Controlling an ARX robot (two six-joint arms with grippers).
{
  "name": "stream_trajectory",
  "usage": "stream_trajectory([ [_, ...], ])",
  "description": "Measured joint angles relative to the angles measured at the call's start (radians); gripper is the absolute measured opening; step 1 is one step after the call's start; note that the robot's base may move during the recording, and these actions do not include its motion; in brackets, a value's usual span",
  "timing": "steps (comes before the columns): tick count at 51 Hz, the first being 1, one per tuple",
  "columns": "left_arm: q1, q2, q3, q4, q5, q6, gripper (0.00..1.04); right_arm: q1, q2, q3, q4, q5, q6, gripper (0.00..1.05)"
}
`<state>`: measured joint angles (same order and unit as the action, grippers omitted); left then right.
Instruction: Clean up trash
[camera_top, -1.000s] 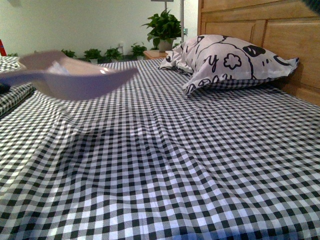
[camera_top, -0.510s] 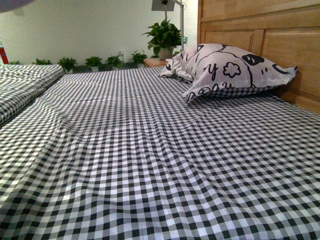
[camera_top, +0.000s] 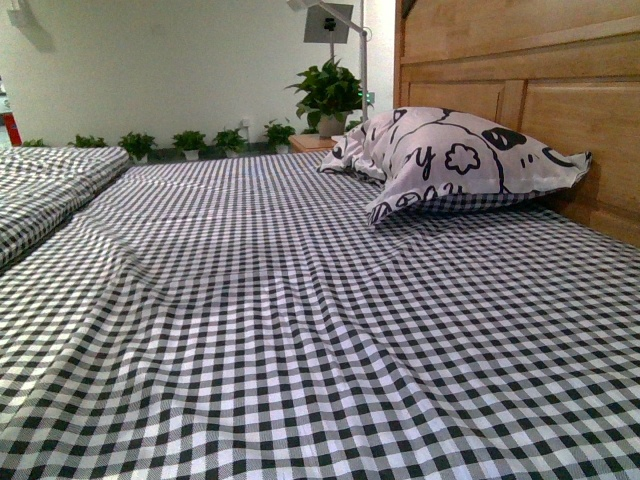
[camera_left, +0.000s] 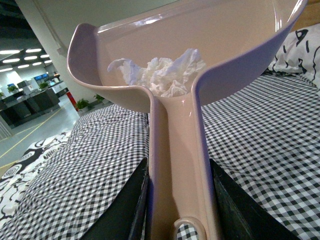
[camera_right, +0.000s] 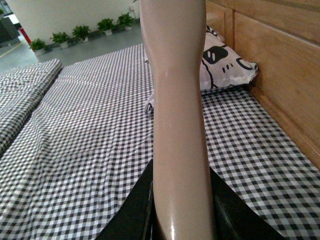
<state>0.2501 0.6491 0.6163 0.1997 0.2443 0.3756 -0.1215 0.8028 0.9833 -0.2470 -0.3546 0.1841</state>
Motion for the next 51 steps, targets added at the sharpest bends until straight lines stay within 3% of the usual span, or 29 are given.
stream_trajectory([
  [15, 0.035, -0.057, -0.034, -0.051, 0.084, -0.017, 0.29, 0.017, -0.041, -0.029, -0.001, 0.085, 0.011, 0.21],
  [51, 0.039, -0.061, -0.034, -0.052, 0.085, -0.026, 0.29, 0.021, -0.039, -0.029, -0.01, 0.093, 0.012, 0.21],
])
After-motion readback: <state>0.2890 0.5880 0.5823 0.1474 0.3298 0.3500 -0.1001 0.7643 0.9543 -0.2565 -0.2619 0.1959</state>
